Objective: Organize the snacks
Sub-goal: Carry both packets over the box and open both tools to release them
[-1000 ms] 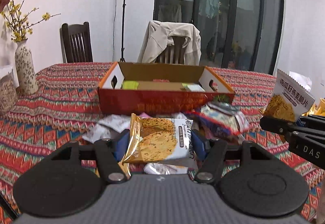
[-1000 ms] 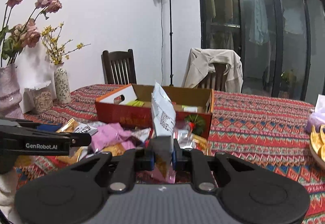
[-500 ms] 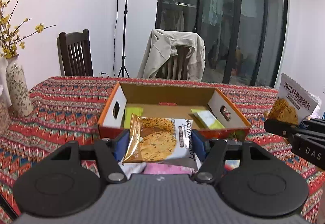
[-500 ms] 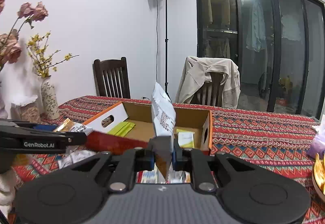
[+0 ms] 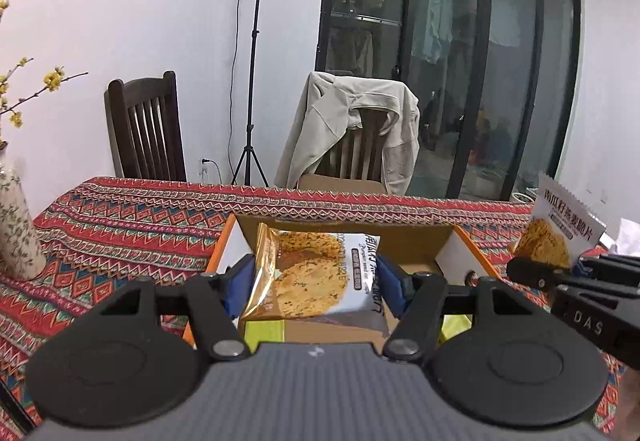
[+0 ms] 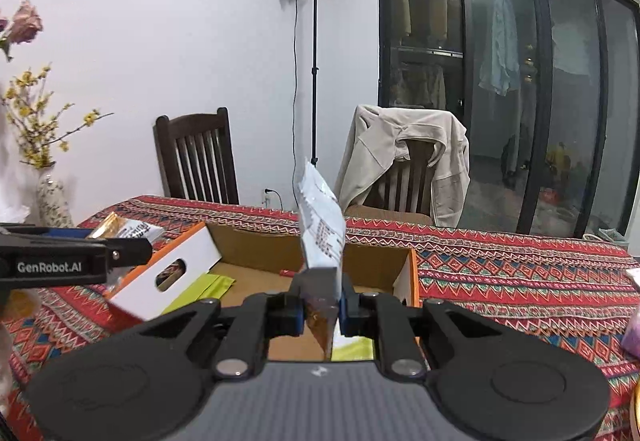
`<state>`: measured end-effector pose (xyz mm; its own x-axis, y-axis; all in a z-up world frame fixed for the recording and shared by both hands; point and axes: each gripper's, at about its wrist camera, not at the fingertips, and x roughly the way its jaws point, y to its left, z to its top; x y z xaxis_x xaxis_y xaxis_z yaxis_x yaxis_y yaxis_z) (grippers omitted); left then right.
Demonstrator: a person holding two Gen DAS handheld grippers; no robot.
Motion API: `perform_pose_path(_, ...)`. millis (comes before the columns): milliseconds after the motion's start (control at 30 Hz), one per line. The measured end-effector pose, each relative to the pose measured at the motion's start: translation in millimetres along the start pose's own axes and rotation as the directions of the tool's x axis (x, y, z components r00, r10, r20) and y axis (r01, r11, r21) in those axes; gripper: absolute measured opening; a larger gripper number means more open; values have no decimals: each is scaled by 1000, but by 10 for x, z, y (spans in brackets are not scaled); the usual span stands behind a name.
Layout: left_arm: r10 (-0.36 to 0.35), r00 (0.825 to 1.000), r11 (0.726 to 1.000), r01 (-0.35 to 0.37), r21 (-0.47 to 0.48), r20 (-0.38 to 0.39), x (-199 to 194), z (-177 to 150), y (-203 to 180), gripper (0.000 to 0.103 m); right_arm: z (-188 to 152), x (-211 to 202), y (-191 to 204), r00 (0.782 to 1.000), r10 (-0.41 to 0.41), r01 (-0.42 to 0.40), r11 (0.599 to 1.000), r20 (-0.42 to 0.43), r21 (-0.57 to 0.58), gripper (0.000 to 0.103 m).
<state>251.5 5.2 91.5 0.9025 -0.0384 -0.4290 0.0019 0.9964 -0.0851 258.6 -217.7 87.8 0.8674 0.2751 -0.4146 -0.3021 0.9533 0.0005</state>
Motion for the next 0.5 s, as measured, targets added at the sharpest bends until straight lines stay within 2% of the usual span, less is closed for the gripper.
perform_pose_path(167, 14, 1000, 999, -14, -30, -11, 327, 70, 37, 65, 85, 334, -38, 1000, -9, 9, 1000, -22, 5, 15)
perform_pose_path(500, 56, 996, 997, -59, -43, -70, 717, -126, 197, 65, -15, 715, -158, 996, -24, 26, 999, -88, 21, 15)
